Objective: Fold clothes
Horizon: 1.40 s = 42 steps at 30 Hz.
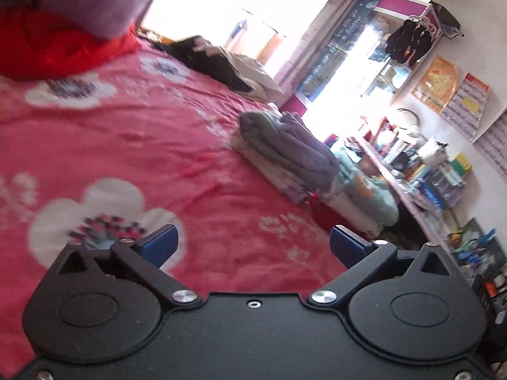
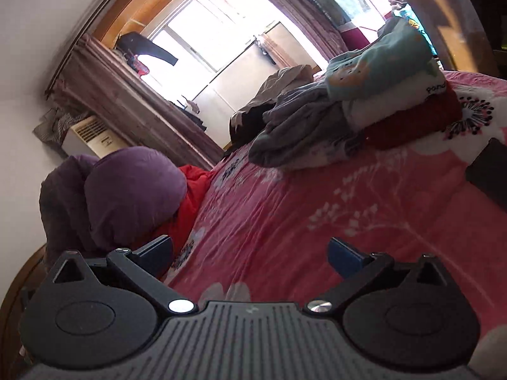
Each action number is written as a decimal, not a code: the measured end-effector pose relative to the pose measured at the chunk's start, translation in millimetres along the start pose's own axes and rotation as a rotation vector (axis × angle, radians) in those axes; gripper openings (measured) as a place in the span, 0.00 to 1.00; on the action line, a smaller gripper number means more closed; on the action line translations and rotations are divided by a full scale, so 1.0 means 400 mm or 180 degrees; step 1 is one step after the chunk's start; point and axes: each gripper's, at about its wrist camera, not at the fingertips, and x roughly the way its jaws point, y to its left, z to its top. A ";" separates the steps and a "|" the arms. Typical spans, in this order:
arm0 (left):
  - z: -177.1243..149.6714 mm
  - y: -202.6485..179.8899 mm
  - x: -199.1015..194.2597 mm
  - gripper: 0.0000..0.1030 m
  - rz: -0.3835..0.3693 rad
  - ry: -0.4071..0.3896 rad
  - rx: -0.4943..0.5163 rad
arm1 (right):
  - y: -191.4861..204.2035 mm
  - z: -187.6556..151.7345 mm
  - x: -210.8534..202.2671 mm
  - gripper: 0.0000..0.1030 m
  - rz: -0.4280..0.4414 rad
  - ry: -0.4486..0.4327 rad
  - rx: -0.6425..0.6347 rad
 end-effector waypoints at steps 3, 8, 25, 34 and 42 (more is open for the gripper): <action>-0.063 0.038 -0.120 1.00 0.0484 -0.0247 0.0272 | 0.094 -0.105 0.017 1.00 -0.0010 0.0197 -0.0163; -0.167 0.113 -0.195 1.00 0.0939 -0.0151 0.0326 | 0.179 -0.259 0.056 1.00 -0.0143 0.0561 -0.0438; -0.232 0.156 -0.238 1.00 0.1343 -0.0001 0.0658 | 0.277 -0.409 0.089 1.00 -0.0765 0.0842 -0.1358; -0.268 0.150 -0.180 1.00 0.1456 0.0179 0.0896 | 0.274 -0.432 0.103 1.00 -0.1002 0.0876 -0.1636; -0.273 0.165 -0.154 1.00 0.1479 0.0348 0.0851 | 0.283 -0.447 0.104 1.00 -0.1014 0.0912 -0.1710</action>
